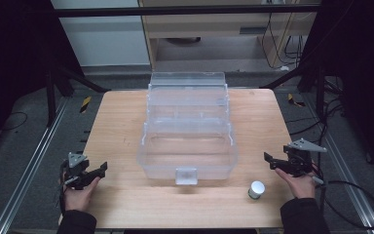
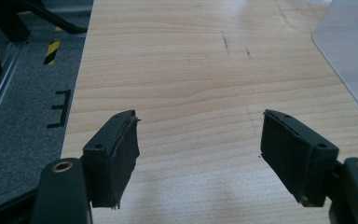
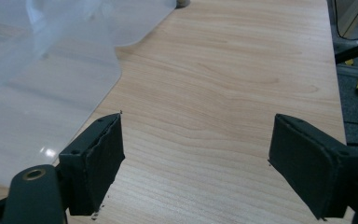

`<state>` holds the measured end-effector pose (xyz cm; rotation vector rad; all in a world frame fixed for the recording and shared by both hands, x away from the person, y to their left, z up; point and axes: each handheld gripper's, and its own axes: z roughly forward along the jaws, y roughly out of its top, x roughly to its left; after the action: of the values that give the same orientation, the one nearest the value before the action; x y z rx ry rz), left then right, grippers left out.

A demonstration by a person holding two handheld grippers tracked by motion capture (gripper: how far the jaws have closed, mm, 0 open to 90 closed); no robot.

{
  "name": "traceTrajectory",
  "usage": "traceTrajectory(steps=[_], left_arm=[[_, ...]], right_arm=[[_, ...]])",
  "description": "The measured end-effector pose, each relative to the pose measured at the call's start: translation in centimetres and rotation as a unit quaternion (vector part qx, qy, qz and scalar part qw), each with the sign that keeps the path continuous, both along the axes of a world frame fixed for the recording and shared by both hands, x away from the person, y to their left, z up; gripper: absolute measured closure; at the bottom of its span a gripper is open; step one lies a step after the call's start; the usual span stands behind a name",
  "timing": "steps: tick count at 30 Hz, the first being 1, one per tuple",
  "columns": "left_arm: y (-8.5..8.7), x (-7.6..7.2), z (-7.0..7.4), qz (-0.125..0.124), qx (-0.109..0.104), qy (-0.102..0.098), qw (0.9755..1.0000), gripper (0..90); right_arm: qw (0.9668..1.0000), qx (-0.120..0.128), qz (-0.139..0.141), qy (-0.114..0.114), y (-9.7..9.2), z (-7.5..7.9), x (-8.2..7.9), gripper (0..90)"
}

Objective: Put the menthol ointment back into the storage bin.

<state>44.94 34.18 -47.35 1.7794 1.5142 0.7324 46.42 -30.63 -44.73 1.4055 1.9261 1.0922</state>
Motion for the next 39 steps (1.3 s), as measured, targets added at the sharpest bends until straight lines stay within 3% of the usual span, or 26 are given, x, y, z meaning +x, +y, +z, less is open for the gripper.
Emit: traceTrajectory(steps=[6, 12, 21, 30, 39], left_arm=[[0.0, 0.0, -0.1, -0.004, 0.0, 0.004, 1.0, 27.8], [0.1, 0.0, -0.1, -0.005, -0.003, 0.003, 1.0, 27.6], [-0.2, 0.0, -0.1, -0.012, 0.001, 0.003, 0.9999, 27.6], [-0.5, 0.1, -0.3, -0.022, 0.003, 0.008, 0.9997, 27.6], [-0.6, 0.1, -0.3, -0.027, 0.001, 0.009, 0.9996, 28.1]], right_arm=[[0.9999, 0.005, 0.015, 0.003, 0.0, 1.4, -0.6, 18.2], [0.9985, -0.029, 0.043, 0.017, 0.5, 2.6, -1.0, 18.6], [0.9947, -0.056, 0.083, 0.022, 1.9, 4.2, -1.2, 18.4], [0.986, -0.088, 0.136, 0.039, 2.9, 6.3, -1.4, 19.1], [0.9738, -0.118, 0.18, 0.073, 3.5, 7.0, -1.7, 18.9]])
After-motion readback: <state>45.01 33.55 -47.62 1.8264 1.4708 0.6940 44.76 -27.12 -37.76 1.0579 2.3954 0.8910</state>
